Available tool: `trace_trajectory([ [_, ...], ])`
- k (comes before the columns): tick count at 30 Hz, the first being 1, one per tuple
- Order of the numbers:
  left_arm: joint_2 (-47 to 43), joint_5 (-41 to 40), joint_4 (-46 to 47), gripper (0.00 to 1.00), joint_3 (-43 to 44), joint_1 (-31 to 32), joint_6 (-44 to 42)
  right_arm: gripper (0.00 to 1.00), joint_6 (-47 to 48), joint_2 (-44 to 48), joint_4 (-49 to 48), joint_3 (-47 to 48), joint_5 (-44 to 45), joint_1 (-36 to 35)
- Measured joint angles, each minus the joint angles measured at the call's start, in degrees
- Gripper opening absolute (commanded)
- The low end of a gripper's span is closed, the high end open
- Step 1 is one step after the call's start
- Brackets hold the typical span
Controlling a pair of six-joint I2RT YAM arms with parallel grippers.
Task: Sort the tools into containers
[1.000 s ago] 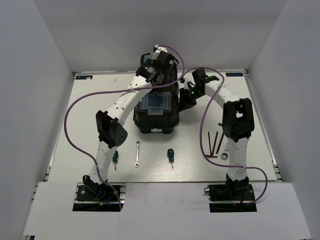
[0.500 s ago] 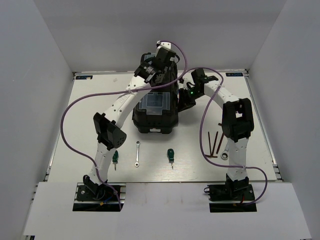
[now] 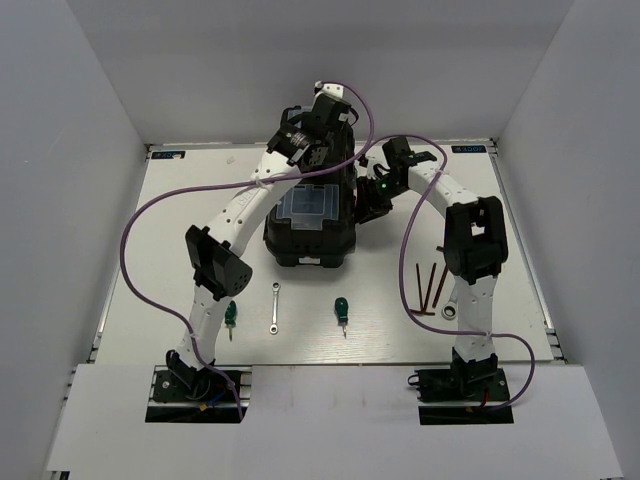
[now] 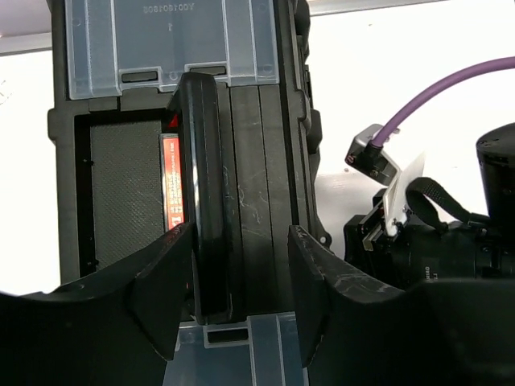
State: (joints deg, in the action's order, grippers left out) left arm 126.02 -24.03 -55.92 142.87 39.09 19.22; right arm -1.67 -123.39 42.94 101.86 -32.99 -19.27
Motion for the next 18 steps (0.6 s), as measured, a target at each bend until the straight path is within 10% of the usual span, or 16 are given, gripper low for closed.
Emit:
trace_trajectory([
  [18, -0.2, 0.5, -1.1, 0.47, -0.3, -0.6, 0.4, 0.39, 0.7, 0.0, 0.2, 0.0, -0.1, 0.1],
])
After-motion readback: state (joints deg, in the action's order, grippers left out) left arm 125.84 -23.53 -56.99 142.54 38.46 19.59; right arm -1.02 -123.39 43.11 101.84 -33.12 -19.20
